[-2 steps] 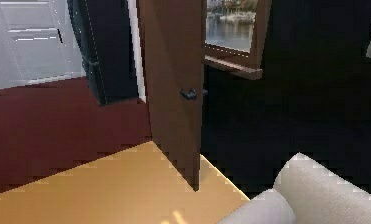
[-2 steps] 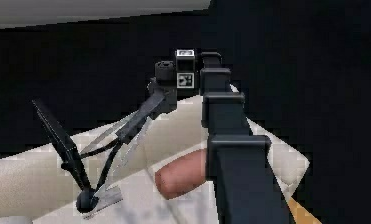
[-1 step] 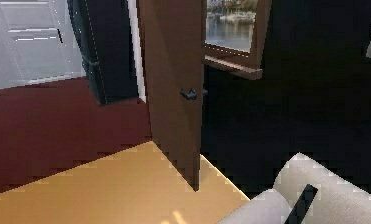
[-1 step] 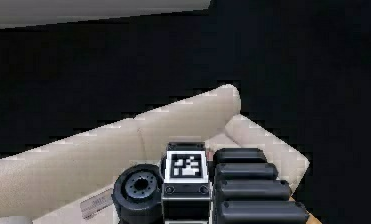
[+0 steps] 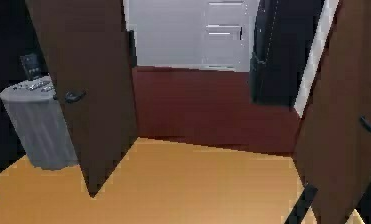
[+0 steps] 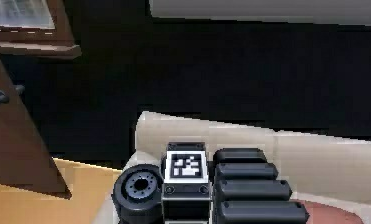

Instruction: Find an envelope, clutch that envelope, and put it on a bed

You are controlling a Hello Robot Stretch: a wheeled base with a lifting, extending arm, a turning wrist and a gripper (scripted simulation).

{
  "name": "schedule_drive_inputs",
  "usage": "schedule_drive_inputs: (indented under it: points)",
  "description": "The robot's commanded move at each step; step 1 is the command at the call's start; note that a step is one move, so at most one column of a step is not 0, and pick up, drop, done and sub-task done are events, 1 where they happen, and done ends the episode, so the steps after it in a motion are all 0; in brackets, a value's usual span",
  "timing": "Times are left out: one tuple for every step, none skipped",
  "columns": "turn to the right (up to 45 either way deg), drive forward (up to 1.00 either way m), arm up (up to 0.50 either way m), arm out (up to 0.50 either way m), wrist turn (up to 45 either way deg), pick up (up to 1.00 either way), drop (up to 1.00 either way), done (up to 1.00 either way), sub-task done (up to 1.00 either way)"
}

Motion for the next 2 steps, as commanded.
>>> schedule_drive_inputs:
  points:
    - [-45.0,0.0,0.0,0.0,0.0,0.0,0.0,0.0,0.0]
    - [-30.0,0.0,0.0,0.0,0.0,0.0,0.0,0.0,0.0]
